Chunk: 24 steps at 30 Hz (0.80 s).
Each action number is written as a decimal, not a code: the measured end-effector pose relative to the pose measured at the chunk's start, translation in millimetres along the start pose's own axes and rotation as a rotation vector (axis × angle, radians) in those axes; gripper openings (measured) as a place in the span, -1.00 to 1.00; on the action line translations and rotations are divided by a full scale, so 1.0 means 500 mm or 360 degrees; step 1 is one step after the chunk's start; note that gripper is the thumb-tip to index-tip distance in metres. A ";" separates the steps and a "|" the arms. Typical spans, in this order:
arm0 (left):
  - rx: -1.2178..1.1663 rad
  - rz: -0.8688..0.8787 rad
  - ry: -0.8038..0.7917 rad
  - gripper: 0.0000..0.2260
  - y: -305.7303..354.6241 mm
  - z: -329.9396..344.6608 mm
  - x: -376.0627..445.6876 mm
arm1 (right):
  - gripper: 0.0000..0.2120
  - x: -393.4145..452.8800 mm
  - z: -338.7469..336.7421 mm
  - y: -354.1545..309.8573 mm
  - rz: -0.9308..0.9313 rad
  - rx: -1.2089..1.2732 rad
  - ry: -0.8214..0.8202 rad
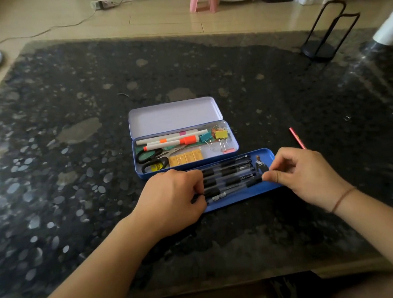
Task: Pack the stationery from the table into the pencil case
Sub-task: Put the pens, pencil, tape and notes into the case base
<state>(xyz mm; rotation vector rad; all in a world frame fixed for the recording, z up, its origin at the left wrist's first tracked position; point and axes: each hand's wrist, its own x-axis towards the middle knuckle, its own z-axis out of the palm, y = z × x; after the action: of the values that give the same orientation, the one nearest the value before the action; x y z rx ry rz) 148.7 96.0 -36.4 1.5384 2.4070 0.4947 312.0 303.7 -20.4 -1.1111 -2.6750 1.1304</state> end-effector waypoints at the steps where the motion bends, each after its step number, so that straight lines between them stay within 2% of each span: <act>1: 0.0004 0.0000 -0.0004 -0.92 0.000 -0.001 0.001 | -0.81 0.001 0.003 0.004 -0.0091 -0.0195 0.0019; 3: 0.0008 0.0004 -0.0006 -0.92 0.001 -0.002 0.001 | -0.79 0.003 0.011 0.005 -0.0290 -0.0459 0.0094; 7: 0.0040 0.0012 0.0004 -0.93 0.004 -0.004 -0.002 | -0.74 0.012 0.018 0.000 -0.0552 -0.0666 0.0209; 12: 0.0069 0.0025 0.0010 -0.93 0.008 -0.005 -0.005 | -0.66 0.006 0.011 -0.018 -0.0569 -0.0964 0.0016; 17: 0.0099 0.0052 0.0007 -0.92 0.009 -0.008 -0.004 | -0.60 -0.001 0.028 -0.016 -0.0669 -0.1000 0.0078; 24: 0.0053 0.0117 0.0035 -0.83 0.000 -0.007 -0.005 | -0.67 0.001 0.044 -0.007 -0.0927 -0.0918 0.0156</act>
<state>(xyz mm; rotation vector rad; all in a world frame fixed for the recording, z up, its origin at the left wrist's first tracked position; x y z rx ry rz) 148.4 93.3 -32.9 1.6489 2.3936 0.4911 303.1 288.8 -34.2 -0.3203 -3.0001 0.2128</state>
